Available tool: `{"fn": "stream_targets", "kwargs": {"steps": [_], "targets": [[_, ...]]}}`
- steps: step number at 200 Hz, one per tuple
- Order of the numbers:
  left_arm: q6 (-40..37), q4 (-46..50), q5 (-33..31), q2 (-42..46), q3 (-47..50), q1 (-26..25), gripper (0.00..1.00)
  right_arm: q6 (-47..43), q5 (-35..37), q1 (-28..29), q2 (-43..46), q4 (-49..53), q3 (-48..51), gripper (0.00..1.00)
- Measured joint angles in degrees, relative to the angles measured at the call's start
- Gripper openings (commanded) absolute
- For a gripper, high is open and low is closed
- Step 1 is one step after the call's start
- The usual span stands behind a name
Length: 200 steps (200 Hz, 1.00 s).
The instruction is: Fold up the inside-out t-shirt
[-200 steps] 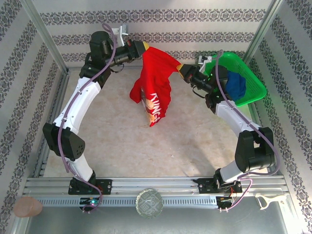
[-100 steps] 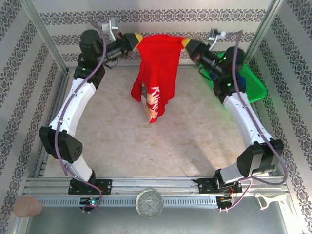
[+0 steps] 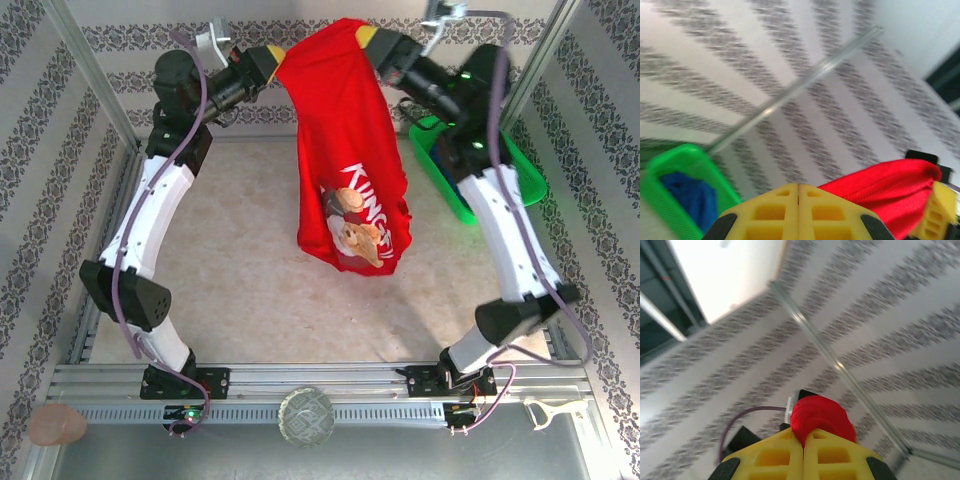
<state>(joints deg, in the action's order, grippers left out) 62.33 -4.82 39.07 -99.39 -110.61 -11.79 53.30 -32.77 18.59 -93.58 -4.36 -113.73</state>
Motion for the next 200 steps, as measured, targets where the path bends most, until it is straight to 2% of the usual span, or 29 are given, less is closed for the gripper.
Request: {"fn": "stream_targets", "kwargs": {"steps": [22,26,32,42,49,55,70,82,99,109,137,155,168,200], "targets": [[-0.7,1.49,-1.75,-6.67,1.55,4.35,0.0,-1.7,3.56,2.23,-11.15,3.43,-3.19,0.0],[-0.98,1.88,-2.05,-8.26,1.55,5.2,0.03,-2.08,3.96,2.56,-13.86,4.52,-4.66,0.0],[-1.46,2.36,-2.36,-10.36,1.51,6.25,0.16,-2.47,4.52,2.93,-17.59,6.08,-7.04,0.02],[-2.6,3.43,-2.91,-13.79,1.16,7.8,0.44,-2.97,5.25,3.41,-24.65,9.88,-13.38,0.41],[-3.41,4.63,-3.21,-16.31,0.2,8.74,0.57,-3.52,5.38,3.43,-29.94,13.33,-19.04,0.58],[-4.17,5.9,-3.37,-18.47,-1.05,9.51,0.7,-4.28,5.44,3.54,-34.64,16.83,-24.79,0.64],[-5.99,9.09,-3.37,-22.12,-4.28,10.8,1.0,-6.47,5.79,3.69,-42.71,24.87,-35.85,0.67],[-7.69,12.0,-3.37,-23.15,-6.25,11.28,0.99,-8.98,6.16,3.69,-44.59,31.58,-39.47,0.67],[-10.23,15.47,-3.1,-22.12,-7.5,11.37,0.99,-13.03,7.74,3.67,-41.11,37.88,-36.26,0.67],[-11.89,17.9,-3.1,-20.46,-7.43,11.13,0.99,-14.93,9.22,3.67,-35.43,39.17,-28.63,0.66],[-18.16,25.7,-3.56,-12.07,-2.64,8.07,0.99,-17.51,13.35,2.82,-13.33,38.66,1.42,0.68],[-23.17,31.54,-5.33,-5.9,2.58,2.4,0.99,-17.7,14.69,0.76,-0.52,36.15,19.8,0.7],[-26.29,35.34,-7.04,-2.27,7.1,-3.52,0.99,-17.53,15.21,-1.09,5.11,34.88,30.12,0.71],[-30.18,42.66,-9.84,2.38,20.24,-17.81,0.99,-16.52,14.67,-3.15,7.39,32.06,47.82,0.74]]}}
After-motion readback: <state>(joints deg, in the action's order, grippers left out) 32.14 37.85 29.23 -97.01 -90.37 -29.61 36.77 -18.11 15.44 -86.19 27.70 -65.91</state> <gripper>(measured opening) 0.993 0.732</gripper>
